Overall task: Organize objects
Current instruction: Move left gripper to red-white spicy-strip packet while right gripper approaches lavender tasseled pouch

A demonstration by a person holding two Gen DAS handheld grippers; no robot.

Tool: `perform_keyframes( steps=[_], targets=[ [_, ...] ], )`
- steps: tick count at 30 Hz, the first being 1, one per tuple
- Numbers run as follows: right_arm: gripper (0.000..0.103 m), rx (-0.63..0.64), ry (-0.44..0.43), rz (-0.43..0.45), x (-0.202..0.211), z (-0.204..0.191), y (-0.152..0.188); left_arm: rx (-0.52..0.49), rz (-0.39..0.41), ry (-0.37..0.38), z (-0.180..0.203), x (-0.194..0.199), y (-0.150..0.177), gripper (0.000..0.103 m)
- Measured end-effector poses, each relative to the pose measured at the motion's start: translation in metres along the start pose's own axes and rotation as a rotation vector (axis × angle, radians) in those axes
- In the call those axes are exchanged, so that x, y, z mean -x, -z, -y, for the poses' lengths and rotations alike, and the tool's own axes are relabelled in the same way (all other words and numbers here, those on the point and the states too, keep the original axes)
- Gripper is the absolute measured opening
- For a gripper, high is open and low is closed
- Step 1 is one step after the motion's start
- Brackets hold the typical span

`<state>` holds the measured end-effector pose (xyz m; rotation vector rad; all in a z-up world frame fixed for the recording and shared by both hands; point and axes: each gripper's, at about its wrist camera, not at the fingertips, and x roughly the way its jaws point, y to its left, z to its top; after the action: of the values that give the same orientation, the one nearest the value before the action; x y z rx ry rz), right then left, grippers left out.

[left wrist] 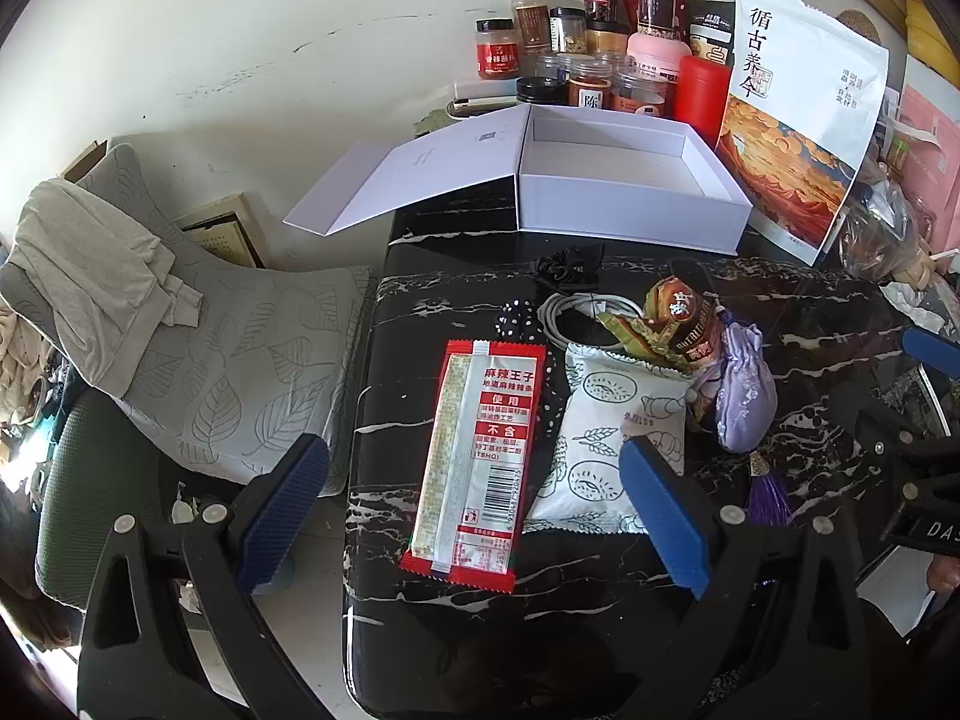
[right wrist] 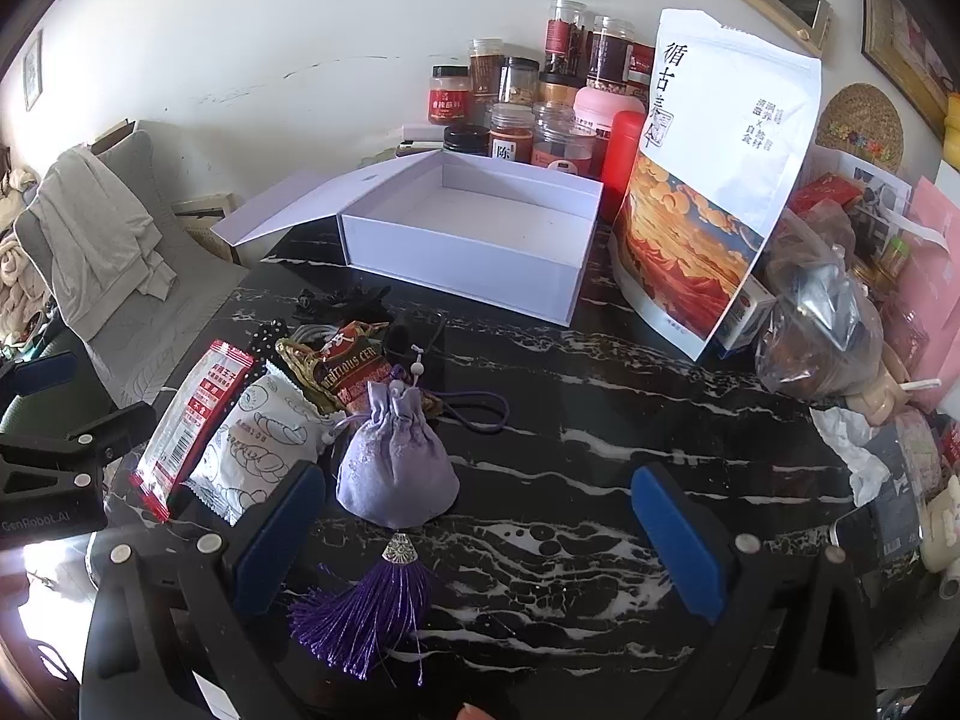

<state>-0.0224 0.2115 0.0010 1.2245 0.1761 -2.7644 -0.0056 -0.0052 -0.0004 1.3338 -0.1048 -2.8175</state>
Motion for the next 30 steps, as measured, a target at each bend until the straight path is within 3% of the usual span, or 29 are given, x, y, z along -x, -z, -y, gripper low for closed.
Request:
perform_keyframes(
  steps=[30],
  targets=[
    [0.102, 0.016, -0.011, 0.002, 0.0037, -0.0017, 0.0058, -0.015, -0.004, 0.015, 0.0023, 0.0028, 0.0063, 0.097]
  ],
)
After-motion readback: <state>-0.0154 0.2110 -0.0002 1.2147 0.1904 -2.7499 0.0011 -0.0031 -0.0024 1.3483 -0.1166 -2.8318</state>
